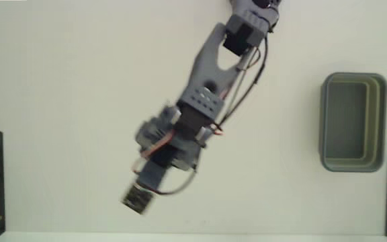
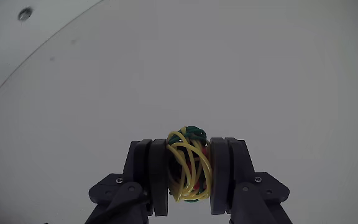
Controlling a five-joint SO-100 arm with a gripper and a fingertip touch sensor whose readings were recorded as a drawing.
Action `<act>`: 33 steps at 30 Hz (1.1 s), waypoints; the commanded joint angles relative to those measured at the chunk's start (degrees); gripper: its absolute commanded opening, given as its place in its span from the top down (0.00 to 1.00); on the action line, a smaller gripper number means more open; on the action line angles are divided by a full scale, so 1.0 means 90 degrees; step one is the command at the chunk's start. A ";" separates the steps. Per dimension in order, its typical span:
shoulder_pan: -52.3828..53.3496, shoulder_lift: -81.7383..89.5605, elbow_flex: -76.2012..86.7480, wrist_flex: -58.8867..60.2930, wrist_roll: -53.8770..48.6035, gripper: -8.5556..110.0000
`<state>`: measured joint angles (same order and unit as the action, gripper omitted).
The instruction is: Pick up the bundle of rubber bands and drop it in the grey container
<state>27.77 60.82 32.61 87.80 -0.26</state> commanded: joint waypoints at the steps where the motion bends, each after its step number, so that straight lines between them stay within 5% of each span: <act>1: -0.0284 0.0694 0.0126 -0.0007 0.0029 0.63; 33: -0.4431 0.2419 0.2256 -0.0407 0.0029 0.63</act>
<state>-9.05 76.46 52.12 85.34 -0.26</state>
